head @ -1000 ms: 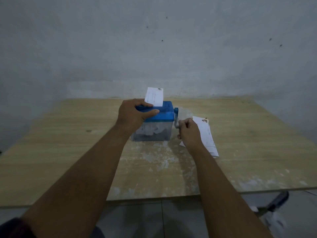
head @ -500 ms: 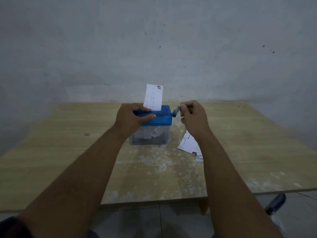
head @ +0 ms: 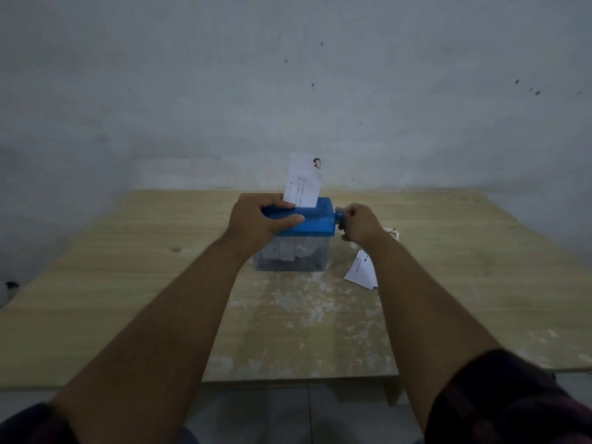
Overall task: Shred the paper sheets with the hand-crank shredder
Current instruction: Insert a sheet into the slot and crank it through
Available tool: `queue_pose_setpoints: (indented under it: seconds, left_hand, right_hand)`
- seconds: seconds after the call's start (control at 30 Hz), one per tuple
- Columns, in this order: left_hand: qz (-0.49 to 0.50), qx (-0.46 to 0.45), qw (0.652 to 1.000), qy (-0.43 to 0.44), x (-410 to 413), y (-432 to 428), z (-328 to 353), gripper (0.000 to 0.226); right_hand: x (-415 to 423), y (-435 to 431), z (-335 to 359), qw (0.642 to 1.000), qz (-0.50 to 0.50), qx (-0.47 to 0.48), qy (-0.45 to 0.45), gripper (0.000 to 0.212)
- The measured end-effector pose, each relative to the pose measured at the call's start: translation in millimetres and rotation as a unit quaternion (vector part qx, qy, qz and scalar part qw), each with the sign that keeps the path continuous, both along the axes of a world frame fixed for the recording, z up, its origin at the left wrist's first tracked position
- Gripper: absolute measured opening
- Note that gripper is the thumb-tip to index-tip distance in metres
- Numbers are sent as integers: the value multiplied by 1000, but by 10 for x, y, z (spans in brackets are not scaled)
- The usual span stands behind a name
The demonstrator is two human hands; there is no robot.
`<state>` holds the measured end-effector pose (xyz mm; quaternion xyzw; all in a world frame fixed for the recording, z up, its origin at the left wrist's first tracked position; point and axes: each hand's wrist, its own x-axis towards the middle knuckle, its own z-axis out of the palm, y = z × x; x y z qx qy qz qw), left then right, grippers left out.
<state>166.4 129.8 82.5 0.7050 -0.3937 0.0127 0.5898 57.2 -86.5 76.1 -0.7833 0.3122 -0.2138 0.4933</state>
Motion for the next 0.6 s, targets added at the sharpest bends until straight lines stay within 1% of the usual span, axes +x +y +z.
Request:
queue_pose_setpoints:
  seconds: [0.03, 0.1, 0.2, 0.27, 0.33, 0.43, 0.47, 0.6]
  left_hand:
    - [2, -2, 1000, 2, 1, -6, -9, 33]
    - [9, -6, 1000, 4, -6, -16, -21, 34]
    - [11, -12, 1000, 11, -5, -28, -31, 34]
    - [10, -14, 1000, 18, -13, -29, -21, 33]
    - [11, -11, 1000, 19, -11, -39, -16, 33]
    - [20, 2, 1000, 17, 4, -37, -8, 33]
    - [18, 9, 1000, 18, 10, -30, -1, 32]
    - [-8, 30, 999, 21, -2, 8, 43, 30]
  right_hand:
    - [-33, 41, -114, 999, -8, 31, -4, 21]
    - [-121, 155, -270, 998, -32, 47, -13, 21]
    - [-318, 347, -385, 998, -61, -7, -13, 16]
    - [-458, 462, -385, 997, -76, -7, -33, 21]
    - [-601, 564, -297, 995, -81, 11, -61, 24]
    - [-707, 615, 23, 986, -57, 56, -145, 17]
    - [-705, 592, 147, 985, -47, 54, -158, 17]
    - [-565, 399, 477, 988, 8, -14, -154, 24]
